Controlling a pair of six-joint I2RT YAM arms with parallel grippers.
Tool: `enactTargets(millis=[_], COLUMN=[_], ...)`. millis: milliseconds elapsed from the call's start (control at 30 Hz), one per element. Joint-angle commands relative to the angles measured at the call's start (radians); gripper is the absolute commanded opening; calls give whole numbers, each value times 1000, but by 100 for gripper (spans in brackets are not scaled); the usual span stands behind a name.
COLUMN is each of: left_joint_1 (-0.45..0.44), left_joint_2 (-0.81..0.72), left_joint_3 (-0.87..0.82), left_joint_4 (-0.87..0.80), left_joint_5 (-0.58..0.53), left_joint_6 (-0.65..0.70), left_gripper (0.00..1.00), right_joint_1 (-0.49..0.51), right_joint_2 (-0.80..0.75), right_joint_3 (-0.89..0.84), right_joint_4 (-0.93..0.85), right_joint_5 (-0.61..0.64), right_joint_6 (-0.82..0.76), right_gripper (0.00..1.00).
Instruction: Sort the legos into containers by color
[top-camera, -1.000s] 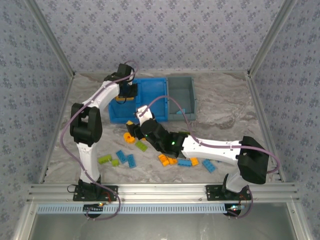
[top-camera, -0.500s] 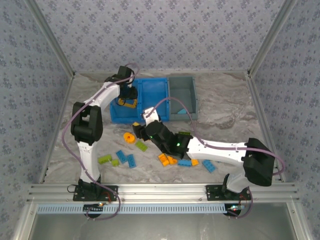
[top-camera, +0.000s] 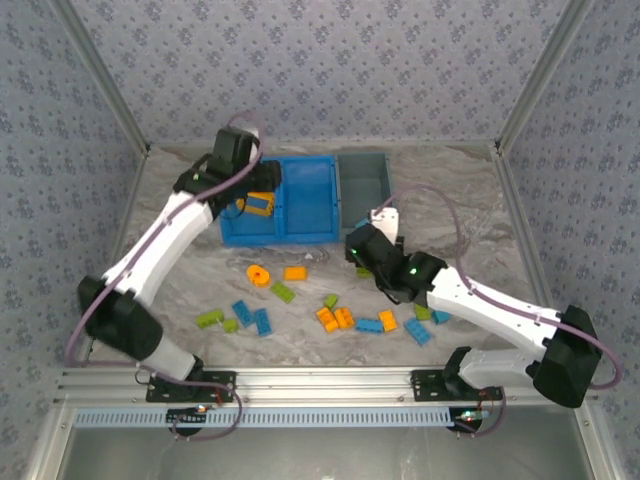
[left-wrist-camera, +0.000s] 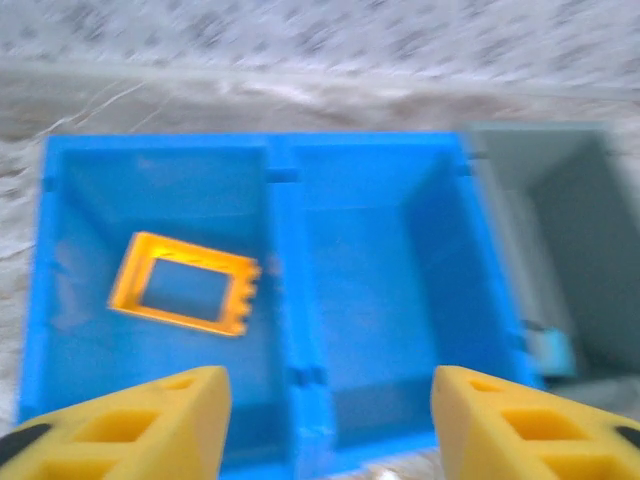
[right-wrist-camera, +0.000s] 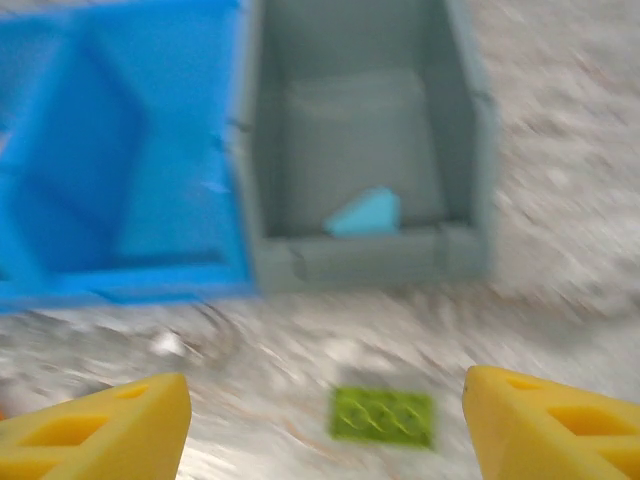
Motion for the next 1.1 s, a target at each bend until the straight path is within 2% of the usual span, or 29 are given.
enactTargets(millis=[0,133,267,400,533,667,1067], left_joint_1=[-167,-413,-627,-792,-914,-960,-961], left_joint_2=[-124,-234,-280,-271,-249,-208,-200], left_joint_3=[-102,-269,-430,-538,-599,-603,-582], left_joint_4=[49,139,284,417,523,545,509], left_joint_5=[26,17,-59,-140,-226,-269,-293], left_joint_6=[-15,-90,-201,-270,-308,-328,-321], left_gripper=[61,62,65,68,70,71,72], right_joint_1=[-69,-186,-305,-388,-403,-422,-447], right_joint_2=[-59,-110,-90,5,124,199,283], right_joint_3=[-11,-89,-185,-200,-175,-181,-198], right_joint_4=[-350,-447,-401,-347,-335,-303,-227], right_joint_5=[-59,-200,-334,-413,-406,-414,-435], right_joint_6=[195,187,82,-16,-71,-86,-125], right_gripper=[75,73,74,75,74,69,46])
